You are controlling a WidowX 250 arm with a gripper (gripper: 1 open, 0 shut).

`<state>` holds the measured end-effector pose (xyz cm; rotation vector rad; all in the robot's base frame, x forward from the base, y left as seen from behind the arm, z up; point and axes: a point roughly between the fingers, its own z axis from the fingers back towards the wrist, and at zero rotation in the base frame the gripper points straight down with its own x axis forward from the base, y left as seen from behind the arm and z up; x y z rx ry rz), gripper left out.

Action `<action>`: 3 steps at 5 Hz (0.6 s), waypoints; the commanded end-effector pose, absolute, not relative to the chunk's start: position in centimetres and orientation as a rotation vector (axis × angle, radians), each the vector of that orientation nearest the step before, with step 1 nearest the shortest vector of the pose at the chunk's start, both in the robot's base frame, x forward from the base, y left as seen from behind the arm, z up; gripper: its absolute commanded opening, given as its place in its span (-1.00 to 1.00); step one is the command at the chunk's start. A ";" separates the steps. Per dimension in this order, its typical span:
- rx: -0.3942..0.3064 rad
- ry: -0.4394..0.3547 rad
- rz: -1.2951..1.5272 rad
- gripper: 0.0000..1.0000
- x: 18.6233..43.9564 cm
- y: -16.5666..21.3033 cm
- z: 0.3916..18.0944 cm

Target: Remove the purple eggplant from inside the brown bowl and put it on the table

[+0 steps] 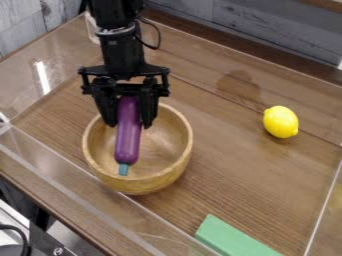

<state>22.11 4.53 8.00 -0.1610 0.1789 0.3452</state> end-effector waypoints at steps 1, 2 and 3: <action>-0.156 0.105 0.335 -1.00 22.9 4.4 9.8; -0.157 0.105 0.338 -1.00 22.9 4.3 9.8; -0.173 0.102 0.337 -1.00 23.3 3.4 10.5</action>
